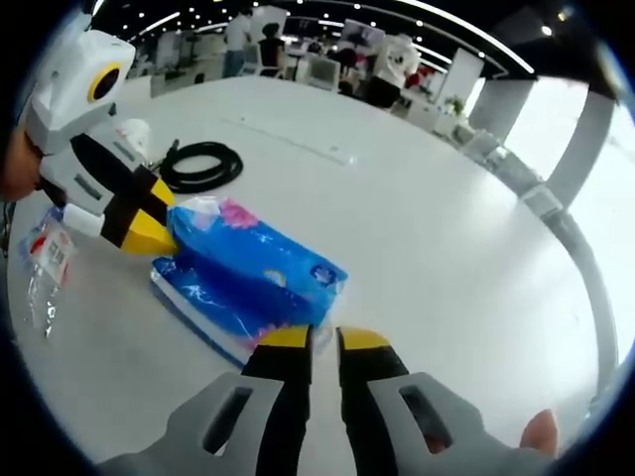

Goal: Arrange the tabletop items into an orderly group along one side of the table until the central work area is clear of visible clutter.

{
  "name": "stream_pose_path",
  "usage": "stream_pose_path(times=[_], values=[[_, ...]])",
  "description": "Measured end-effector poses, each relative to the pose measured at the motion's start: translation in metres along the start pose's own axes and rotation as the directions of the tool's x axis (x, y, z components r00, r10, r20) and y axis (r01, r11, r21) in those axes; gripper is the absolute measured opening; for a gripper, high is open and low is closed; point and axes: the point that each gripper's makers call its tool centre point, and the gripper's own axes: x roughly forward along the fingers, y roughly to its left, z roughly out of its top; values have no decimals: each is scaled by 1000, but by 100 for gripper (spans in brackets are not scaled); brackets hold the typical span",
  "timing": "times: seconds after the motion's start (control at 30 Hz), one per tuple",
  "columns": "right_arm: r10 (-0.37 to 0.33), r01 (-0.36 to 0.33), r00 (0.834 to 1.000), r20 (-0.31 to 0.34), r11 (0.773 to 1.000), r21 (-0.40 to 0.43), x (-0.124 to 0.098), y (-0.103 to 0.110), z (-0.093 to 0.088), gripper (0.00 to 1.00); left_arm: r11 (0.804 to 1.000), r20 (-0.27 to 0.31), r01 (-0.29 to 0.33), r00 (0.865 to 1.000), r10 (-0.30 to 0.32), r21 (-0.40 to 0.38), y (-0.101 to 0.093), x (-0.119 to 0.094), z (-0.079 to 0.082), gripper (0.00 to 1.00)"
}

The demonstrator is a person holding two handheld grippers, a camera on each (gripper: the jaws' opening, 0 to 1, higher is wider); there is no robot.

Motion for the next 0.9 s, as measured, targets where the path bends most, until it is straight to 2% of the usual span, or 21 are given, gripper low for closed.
stream_pose_path(times=[0.43,0.9], values=[[-17,17,1000,5,1000,10,-5,-3,-1,17,1000,-13,-6,1000,6,3,1,-2,-3,23],[-45,44,999,28,999,31,-13,-9,-1,37,1000,8,-4,1000,4,2,-1,-7,3,35]])
